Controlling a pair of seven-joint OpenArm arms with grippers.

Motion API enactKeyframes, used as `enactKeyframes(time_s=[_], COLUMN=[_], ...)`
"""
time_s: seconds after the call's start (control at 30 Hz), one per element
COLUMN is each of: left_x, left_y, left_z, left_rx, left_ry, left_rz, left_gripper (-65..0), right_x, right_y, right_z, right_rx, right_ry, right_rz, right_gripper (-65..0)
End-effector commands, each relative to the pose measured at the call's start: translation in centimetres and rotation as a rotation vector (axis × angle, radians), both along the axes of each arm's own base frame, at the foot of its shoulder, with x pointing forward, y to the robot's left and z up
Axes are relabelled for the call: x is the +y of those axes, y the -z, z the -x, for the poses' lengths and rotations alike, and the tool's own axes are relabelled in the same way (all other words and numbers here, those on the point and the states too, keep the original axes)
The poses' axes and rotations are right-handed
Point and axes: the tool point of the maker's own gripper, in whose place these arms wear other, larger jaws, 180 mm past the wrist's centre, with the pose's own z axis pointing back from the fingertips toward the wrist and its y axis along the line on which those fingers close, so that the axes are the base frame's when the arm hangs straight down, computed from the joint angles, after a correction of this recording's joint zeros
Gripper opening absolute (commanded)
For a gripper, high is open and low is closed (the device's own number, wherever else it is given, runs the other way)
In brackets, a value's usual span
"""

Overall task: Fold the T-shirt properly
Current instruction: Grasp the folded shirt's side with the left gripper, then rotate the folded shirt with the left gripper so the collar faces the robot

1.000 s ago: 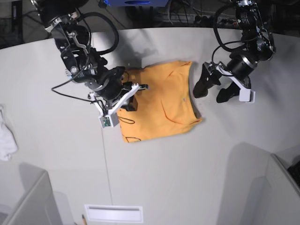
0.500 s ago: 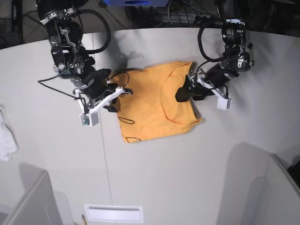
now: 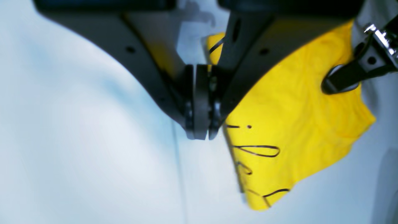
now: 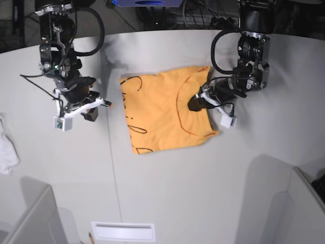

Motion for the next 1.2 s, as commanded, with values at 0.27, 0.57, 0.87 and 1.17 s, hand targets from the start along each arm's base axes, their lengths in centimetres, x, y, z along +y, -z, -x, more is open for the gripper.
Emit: enactKeyframes(time_s=[0.27,0.57,0.87,1.17], left_x=[-1.6,-5.2,-6.5,-7.1], left_y=[-1.8,-2.1,-2.7,-1.1], left_z=[-1.6,-1.6,-1.1,-1.9], left_rx=[-0.096,-0.201,-0.514,-0.722], left_ry=[0.388,0.823,1.226,1.539], left_rz=[-0.238,-0.500,-0.838,-1.168], left_gripper=[-65.0,-65.0,-65.0,-65.0], right_x=[-3.4,-6.6,-8.3,-8.7], right_y=[-0.4,0.7,2.5,3.3], right_z=[0.7,2.7,5.8,7.2], right_rx=[-0.016,0.023,0.091,0.113], right_ry=[0.084,0.223,0.294,0.388], right_rz=[0.026,0.010,0.018,-0.034], right_gripper=[-65.0,-65.0,-65.0,-65.0])
